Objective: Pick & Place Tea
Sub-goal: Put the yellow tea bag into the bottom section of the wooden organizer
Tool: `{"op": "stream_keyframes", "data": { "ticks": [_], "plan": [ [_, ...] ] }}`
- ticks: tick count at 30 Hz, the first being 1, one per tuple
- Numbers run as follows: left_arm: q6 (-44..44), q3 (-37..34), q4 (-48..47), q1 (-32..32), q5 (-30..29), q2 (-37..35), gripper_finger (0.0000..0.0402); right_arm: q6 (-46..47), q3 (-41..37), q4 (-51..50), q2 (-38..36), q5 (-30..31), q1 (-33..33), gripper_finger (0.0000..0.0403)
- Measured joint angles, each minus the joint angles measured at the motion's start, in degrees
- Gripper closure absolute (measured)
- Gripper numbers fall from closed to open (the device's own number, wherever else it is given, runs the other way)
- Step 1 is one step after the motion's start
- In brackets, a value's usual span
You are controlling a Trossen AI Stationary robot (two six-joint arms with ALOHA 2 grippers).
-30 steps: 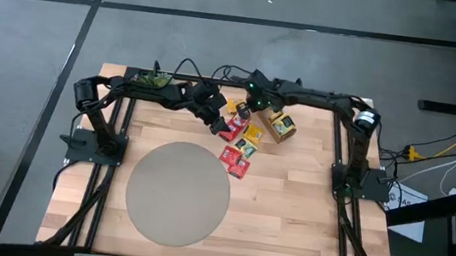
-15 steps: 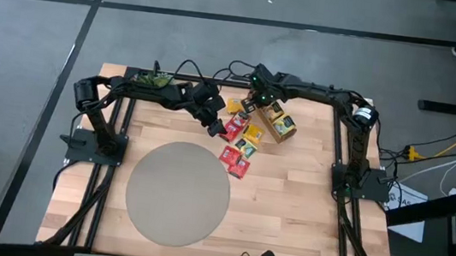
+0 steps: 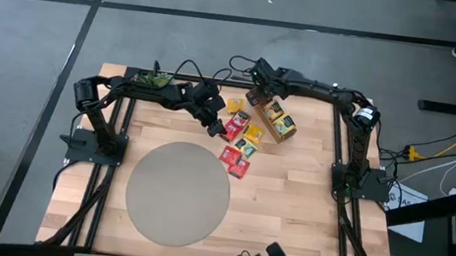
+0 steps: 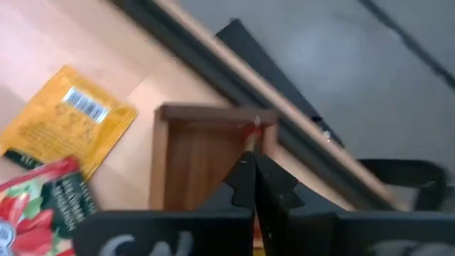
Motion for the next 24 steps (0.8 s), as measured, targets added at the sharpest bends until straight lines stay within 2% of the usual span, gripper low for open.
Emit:
{"op": "stream_keyframes", "data": {
  "ticks": [8, 10, 12, 14, 24],
  "plan": [
    [-0.02, 0.00, 0.00, 0.00, 0.00, 0.00, 0.0277, -4.54, 3.88, -4.95, -0.02, 5.10, -0.37, 0.0399],
    [-0.02, 0.00, 0.00, 0.00, 0.00, 0.00, 0.0277, -2.29, 4.49, -5.73, 0.00, 0.57, -0.83, 0.0399],
    [-0.01, 0.00, 0.00, 0.00, 0.00, -0.01, 0.0277, 0.29, 5.22, -5.09, -0.02, -6.73, -1.28, 0.0399],
    [-0.02, 0.00, 0.00, 0.00, 0.00, 0.00, 0.0277, 1.79, 5.35, -4.58, -0.02, -10.67, -1.22, 0.0399],
    [0.20, 0.00, 0.02, 0.00, 0.00, 0.00, 0.0277, 4.22, 1.82, -1.93, 0.52, -15.01, 1.68, 0.0399]
  ]
}}
